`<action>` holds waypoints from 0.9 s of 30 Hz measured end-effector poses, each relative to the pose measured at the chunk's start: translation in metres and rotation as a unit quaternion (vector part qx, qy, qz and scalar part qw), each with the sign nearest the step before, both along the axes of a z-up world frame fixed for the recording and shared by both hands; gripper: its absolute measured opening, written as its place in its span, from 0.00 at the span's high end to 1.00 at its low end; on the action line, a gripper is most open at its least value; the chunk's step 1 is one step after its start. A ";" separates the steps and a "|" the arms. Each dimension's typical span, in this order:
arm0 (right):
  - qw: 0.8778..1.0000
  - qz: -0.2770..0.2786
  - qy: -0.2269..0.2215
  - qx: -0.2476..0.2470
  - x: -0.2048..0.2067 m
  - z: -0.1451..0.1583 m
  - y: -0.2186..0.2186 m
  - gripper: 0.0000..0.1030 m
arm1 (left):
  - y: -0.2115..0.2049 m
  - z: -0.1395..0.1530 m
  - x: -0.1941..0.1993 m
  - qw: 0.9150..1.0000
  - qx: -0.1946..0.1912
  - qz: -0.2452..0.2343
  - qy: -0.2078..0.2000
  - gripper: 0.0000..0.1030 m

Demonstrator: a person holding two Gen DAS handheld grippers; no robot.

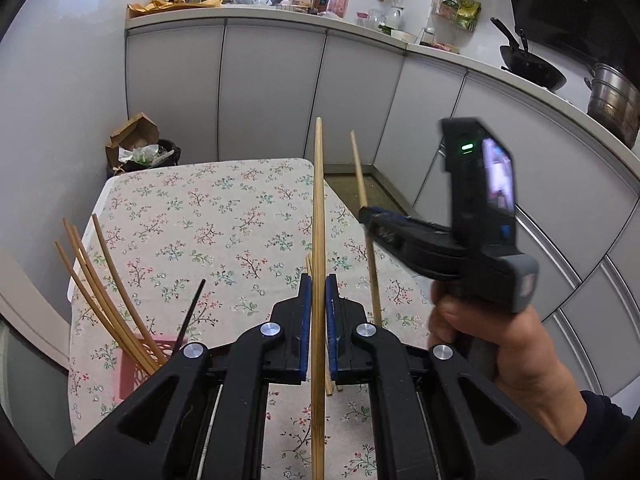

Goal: Organize utensils
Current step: 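Lift both held wooden chopsticks upright and carry them over the pink holder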

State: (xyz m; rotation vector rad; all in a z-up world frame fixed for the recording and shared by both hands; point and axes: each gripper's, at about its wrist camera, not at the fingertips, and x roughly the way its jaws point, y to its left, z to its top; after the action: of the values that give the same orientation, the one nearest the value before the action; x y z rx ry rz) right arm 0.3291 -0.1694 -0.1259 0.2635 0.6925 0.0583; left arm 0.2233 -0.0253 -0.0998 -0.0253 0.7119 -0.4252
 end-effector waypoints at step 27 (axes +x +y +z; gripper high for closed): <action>0.982 0.089 -0.165 0.025 -0.067 0.056 0.057 0.93 | 0.098 0.013 0.002 0.992 -0.039 0.097 -0.072 0.94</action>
State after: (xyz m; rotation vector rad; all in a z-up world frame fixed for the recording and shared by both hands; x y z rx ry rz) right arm 0.2623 -0.1122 -0.0696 0.2331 0.3829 0.2840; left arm 0.2257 0.0728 -0.0870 -0.1357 0.5450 -0.2660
